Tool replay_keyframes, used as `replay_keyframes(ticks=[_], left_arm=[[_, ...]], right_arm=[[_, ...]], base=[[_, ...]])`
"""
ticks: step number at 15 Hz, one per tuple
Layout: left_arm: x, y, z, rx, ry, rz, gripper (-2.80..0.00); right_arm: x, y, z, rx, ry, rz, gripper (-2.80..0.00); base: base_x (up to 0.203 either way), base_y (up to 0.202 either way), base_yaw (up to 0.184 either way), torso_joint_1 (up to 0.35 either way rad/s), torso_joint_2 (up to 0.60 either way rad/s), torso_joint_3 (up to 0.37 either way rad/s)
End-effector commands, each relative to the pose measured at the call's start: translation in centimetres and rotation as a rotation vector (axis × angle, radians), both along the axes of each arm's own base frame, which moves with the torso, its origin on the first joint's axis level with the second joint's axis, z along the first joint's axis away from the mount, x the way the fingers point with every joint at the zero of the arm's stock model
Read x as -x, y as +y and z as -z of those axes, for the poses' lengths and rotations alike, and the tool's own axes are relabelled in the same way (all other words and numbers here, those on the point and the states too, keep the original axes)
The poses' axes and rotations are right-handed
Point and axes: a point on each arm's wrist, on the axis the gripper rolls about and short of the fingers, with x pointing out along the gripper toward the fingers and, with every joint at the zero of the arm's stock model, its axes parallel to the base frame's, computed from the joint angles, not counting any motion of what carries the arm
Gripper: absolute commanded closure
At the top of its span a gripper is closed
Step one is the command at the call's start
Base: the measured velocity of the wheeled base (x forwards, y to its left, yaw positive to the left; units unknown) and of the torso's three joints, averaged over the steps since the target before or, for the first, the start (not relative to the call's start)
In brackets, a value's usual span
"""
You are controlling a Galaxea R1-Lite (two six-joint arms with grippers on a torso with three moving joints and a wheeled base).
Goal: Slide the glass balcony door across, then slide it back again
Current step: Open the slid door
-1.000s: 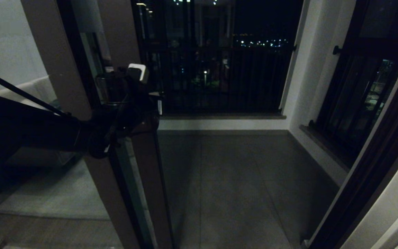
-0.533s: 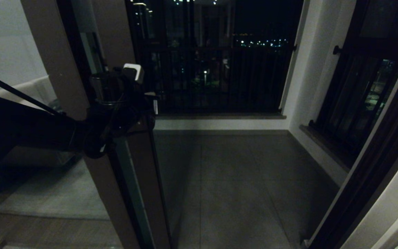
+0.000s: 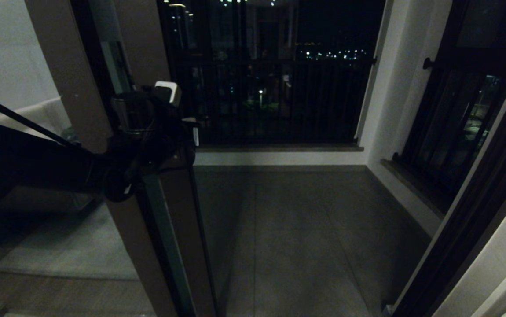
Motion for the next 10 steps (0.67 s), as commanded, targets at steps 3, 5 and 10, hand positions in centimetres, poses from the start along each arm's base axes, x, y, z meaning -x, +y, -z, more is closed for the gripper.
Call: replay_keyframes(ticks=[3,5,10], left_arm=[[0.19,0.35,0.10,-0.002,0.006,-0.007,0.00],[0.23,0.42,0.25,-0.002,0.005,-0.007,0.00],[0.34,0.61,0.62,-0.001,-0.002,-0.010,0.00]], right_arm=[[0.00,0.00,0.00,0.000,0.001,0.000,0.00],[0.00,0.00,0.00,0.000,0.001,0.000,0.00],[0.00,0.00,0.00,0.000,0.001,0.000,0.00]], base=[[0.000,0.000,0.000,0.000,0.00,0.000],[0.000,0.000,0.000,0.000,0.00,0.000],[0.000,0.000,0.000,0.000,0.00,0.000]])
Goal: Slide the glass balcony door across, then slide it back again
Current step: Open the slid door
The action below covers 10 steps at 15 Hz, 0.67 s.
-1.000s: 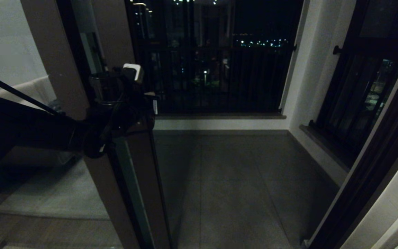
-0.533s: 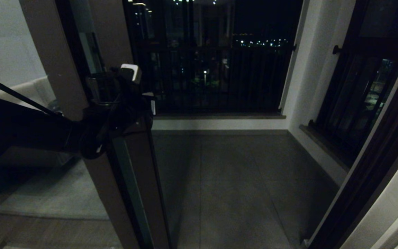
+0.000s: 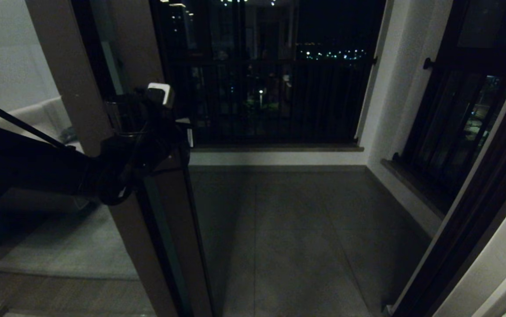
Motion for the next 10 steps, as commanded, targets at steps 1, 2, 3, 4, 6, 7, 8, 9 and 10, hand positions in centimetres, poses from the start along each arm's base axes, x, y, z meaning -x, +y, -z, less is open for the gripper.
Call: replay_keyframes(ticks=[1,2,3,4,6,7,8,9,10], left_arm=[[0.0,0.3,0.2,-0.002,0.005,-0.004,0.00],[0.0,0.4,0.2,-0.002,0.004,-0.008,0.00],[-0.1,0.5,0.2,-0.002,0.005,-0.011,0.00],[-0.1,0.6,0.3,-0.003,0.007,-0.014,0.00],[0.2,0.9,0.4,-0.005,0.014,-0.014,0.00],[0.3,1.0,0.3,-0.005,0.014,-0.006,0.00],[0.2,1.2,0.4,-0.005,0.014,-0.009,0.00],[0.2,1.3,0.4,-0.006,0.016,-0.012,0.00],[0.2,1.3,0.4,-0.006,0.016,-0.011,0.00]], right_arm=[[0.0,0.0,0.0,0.000,0.001,-0.001,0.00],[0.0,0.0,0.0,0.000,0.001,-0.001,0.00],[0.0,0.0,0.0,0.000,0.001,-0.001,0.00],[0.0,0.0,0.0,0.000,0.001,-0.001,0.00],[0.0,0.0,0.0,0.000,0.001,-0.001,0.00],[0.0,0.0,0.0,0.000,0.001,-0.001,0.00],[0.0,0.0,0.0,0.000,0.001,-0.001,0.00],[0.0,0.0,0.0,0.000,0.001,-0.001,0.00],[0.0,0.0,0.0,0.000,0.001,-0.001,0.00]], base=[[0.000,0.000,0.000,0.000,0.00,0.000],[0.000,0.000,0.000,0.000,0.00,0.000],[0.000,0.000,0.000,0.000,0.00,0.000],[0.000,0.000,0.000,0.000,0.00,0.000],[0.000,0.000,0.000,0.000,0.00,0.000],[0.000,0.000,0.000,0.000,0.00,0.000],[0.000,0.000,0.000,0.000,0.00,0.000],[0.000,0.000,0.000,0.000,0.00,0.000],[0.000,0.000,0.000,0.000,0.00,0.000]])
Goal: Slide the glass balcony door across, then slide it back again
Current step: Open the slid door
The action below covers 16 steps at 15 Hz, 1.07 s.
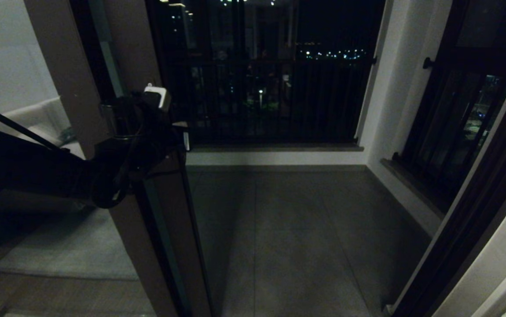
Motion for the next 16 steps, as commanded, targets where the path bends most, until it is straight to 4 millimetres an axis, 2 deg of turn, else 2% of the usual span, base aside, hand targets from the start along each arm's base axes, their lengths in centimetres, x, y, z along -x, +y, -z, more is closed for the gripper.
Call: replay_keyframes(ticks=[1,16], left_arm=[[-0.04,0.37,-0.06,0.000,-0.004,-0.012,0.00],[-0.08,0.88,0.24,0.001,-0.006,-0.024,0.00]], right_arm=[[0.00,0.00,0.00,0.000,0.001,0.000,0.00],[0.00,0.00,0.00,0.000,0.001,0.000,0.00]], base=[[0.000,0.000,0.000,0.000,0.00,0.000],[0.000,0.000,0.000,0.000,0.00,0.000]])
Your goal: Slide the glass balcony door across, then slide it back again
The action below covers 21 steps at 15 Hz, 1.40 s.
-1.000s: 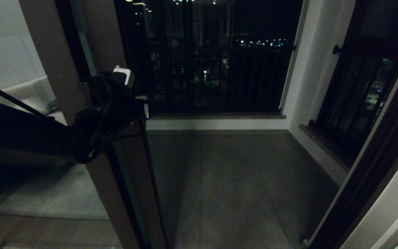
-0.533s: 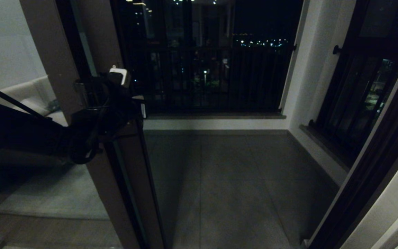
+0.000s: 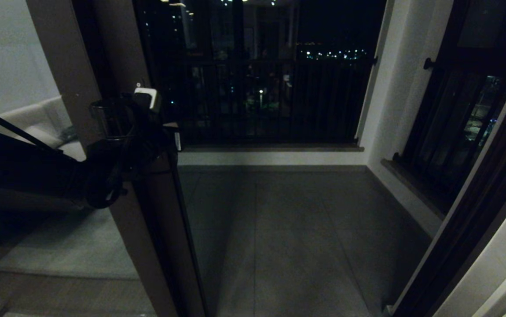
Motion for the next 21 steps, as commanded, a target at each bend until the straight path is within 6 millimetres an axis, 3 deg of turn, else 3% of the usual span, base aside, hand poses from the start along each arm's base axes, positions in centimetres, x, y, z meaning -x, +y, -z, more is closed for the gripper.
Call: replay_keyframes(ticks=[1,4,7,10,14,21], left_arm=[[-0.1,-0.1,-0.1,0.001,-0.007,0.004,0.00],[0.9,-0.1,-1.8,0.020,-0.074,0.011,0.00],[5.4,-2.1,-6.0,0.056,-0.179,0.095,0.00],[10.2,-2.2,-7.6,0.065,-0.205,0.142,0.00],[17.1,1.1,-8.7,0.056,-0.244,0.108,0.00],[33.0,7.5,-8.0,0.036,-0.255,-0.020,0.00]], right_arm=[[0.0,0.0,0.0,0.000,0.001,0.000,0.00],[0.0,0.0,0.0,0.000,0.001,0.000,0.00],[0.0,0.0,0.0,0.000,0.001,0.000,0.00],[0.0,0.0,0.0,0.000,0.001,0.000,0.00],[0.0,0.0,0.0,0.000,0.001,0.000,0.00],[0.0,0.0,0.0,0.000,0.001,0.000,0.00]], base=[[0.000,0.000,0.000,0.000,0.00,0.000],[0.000,0.000,0.000,0.000,0.00,0.000],[0.000,0.000,0.000,0.000,0.00,0.000],[0.000,0.000,0.000,0.000,0.00,0.000],[0.000,0.000,0.000,0.000,0.00,0.000],[0.000,0.000,0.000,0.000,0.00,0.000]])
